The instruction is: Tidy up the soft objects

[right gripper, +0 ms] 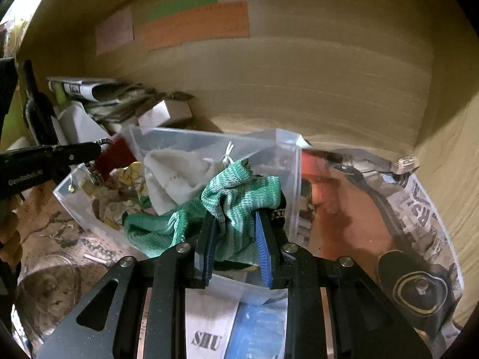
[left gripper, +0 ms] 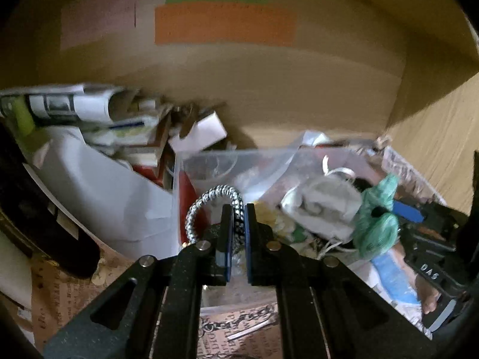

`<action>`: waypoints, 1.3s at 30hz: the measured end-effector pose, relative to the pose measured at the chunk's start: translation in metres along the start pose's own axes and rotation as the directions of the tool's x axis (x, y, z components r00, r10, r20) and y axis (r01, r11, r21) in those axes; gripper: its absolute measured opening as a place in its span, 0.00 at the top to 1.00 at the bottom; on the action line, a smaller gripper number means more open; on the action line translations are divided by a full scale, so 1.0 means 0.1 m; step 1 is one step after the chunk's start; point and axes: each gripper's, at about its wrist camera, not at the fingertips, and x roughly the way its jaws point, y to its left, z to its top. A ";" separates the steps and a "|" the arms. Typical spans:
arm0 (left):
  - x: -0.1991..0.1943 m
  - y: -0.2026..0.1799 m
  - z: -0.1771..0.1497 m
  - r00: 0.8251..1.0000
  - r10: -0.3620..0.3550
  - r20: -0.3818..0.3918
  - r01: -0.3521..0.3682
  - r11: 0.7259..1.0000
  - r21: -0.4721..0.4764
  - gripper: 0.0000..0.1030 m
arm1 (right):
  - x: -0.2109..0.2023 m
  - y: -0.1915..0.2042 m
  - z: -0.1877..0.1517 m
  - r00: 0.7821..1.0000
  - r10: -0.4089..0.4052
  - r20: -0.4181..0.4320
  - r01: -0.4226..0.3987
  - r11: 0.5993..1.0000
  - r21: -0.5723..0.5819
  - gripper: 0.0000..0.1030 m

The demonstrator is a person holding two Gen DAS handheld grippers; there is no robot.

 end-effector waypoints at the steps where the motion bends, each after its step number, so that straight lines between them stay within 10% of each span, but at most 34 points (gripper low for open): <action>1: 0.03 0.02 -0.02 1.000 -0.004 -0.014 0.004 1.000 -0.005 0.94 | 0.01 0.00 0.00 1.000 -0.001 -0.001 0.001 1.000 -0.003 0.76; 13: -0.26 0.00 -0.19 1.000 -0.013 0.025 0.013 1.000 0.010 0.53 | -0.09 0.02 -0.01 1.000 -0.004 -0.001 0.004 1.000 -0.001 0.31; 20: -0.64 -0.07 -0.15 0.994 -0.013 0.110 0.011 1.000 0.019 0.46 | -0.35 0.01 0.00 0.999 0.006 0.046 -0.006 1.000 0.012 0.29; 39: -1.78 -0.32 -0.30 0.906 -0.007 0.422 -0.001 1.000 0.019 0.14 | -1.60 0.28 0.15 0.922 0.055 0.382 -0.056 0.998 -0.008 0.03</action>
